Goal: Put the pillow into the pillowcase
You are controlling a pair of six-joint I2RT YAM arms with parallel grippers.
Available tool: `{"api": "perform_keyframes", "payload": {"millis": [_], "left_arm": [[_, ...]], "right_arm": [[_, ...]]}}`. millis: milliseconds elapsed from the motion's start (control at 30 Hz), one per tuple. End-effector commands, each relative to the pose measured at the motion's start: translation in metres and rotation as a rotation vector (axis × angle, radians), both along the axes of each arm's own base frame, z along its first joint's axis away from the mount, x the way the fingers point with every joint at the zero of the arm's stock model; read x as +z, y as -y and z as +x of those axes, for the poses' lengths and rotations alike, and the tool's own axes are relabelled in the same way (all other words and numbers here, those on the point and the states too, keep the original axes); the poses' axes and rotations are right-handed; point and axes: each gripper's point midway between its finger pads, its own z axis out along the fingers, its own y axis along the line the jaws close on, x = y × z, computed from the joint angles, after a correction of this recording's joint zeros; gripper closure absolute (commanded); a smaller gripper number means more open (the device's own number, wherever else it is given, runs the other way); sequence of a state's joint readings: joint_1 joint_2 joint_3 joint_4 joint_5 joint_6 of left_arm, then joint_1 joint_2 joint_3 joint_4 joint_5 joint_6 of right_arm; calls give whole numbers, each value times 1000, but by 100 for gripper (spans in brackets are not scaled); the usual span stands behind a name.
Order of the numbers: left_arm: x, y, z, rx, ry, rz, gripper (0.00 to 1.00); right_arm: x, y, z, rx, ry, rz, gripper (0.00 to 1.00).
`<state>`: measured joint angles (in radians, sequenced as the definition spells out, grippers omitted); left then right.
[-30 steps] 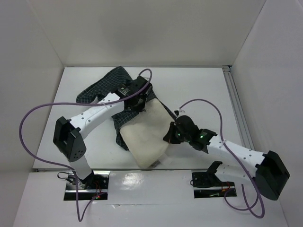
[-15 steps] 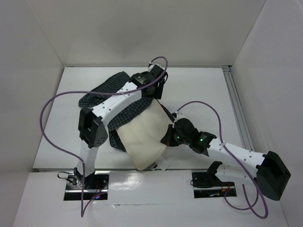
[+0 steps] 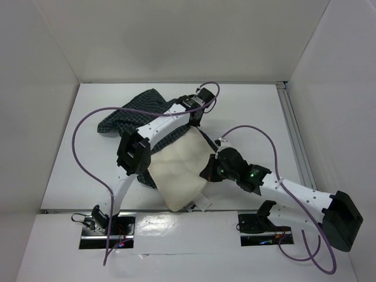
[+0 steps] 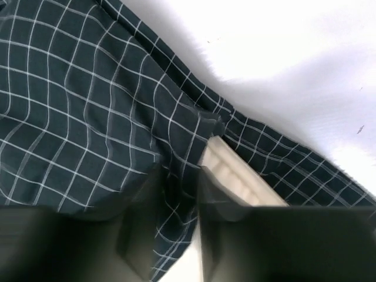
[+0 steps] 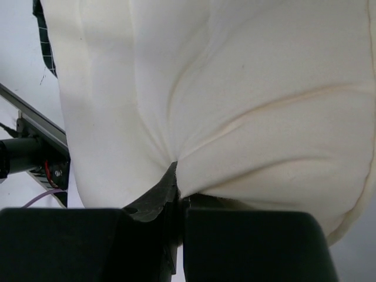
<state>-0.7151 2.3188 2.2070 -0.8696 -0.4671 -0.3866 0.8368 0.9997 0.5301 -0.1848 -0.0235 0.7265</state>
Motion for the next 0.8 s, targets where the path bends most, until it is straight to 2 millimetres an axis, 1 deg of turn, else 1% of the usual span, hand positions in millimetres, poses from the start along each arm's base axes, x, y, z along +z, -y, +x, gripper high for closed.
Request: {"api": "perform_keyframes", "payload": {"millis": [0, 33, 100, 167, 200, 233, 267, 300, 333, 400, 433, 467, 500, 533, 567, 600, 633, 667, 700, 733, 767], "left_arm": [[13, 3, 13, -18, 39, -11, 74], [18, 5, 12, -25, 39, -28, 84], [31, 10, 8, -46, 40, -70, 99], [43, 16, 3, -72, 37, -117, 100], [55, 24, -4, -108, 29, -174, 100], [61, 28, -11, -134, 12, -208, 100], [68, 41, -21, -182, -5, -260, 100], [74, 57, -38, -251, -61, -353, 100], [89, 62, -58, -287, -90, -412, 100], [113, 76, -85, -341, -144, -563, 100], [138, 83, -114, -415, -178, -659, 100], [150, 82, -124, -390, -193, -713, 100], [159, 82, -135, -392, -194, -747, 100], [153, 77, -141, -369, -213, -754, 100], [164, 76, -149, -346, -203, -781, 100], [156, 73, -146, -310, -204, -767, 100], [147, 64, -134, -232, -163, -725, 100], [141, 58, -127, -172, -154, -715, 100], [113, 54, -120, -130, -197, -663, 100], [98, 51, -116, -91, -216, -622, 100], [100, 48, -102, -57, -192, -600, 100]], "right_arm": [[24, -6, -1, 14, 51, 47, 100], [22, -4, 0, 3, 50, 33, 100], [22, -3, 0, 8, 55, 28, 100], [19, -3, 0, 13, 55, 17, 100], [16, -3, 0, 14, 48, 8, 100], [12, -3, 5, 17, 59, -24, 100], [17, -4, 12, 10, 90, -30, 100], [21, -6, 20, -3, 120, -37, 100], [26, -4, 32, -40, 163, -57, 100], [58, -14, 52, -39, 263, -59, 100], [91, -22, 61, -29, 330, -24, 100], [102, -24, 63, -32, 346, -7, 100], [117, -27, 61, -24, 373, 38, 100], [130, -27, 60, -22, 400, 77, 100], [130, -23, 52, -27, 401, 114, 100], [128, -21, 51, -33, 407, 134, 100], [115, -18, 50, -41, 393, 109, 100], [98, -13, 49, -56, 363, 86, 100], [85, -11, 46, -57, 327, 60, 100], [85, -11, 46, -62, 322, 65, 100], [76, -13, 43, -48, 298, 65, 100]]}}
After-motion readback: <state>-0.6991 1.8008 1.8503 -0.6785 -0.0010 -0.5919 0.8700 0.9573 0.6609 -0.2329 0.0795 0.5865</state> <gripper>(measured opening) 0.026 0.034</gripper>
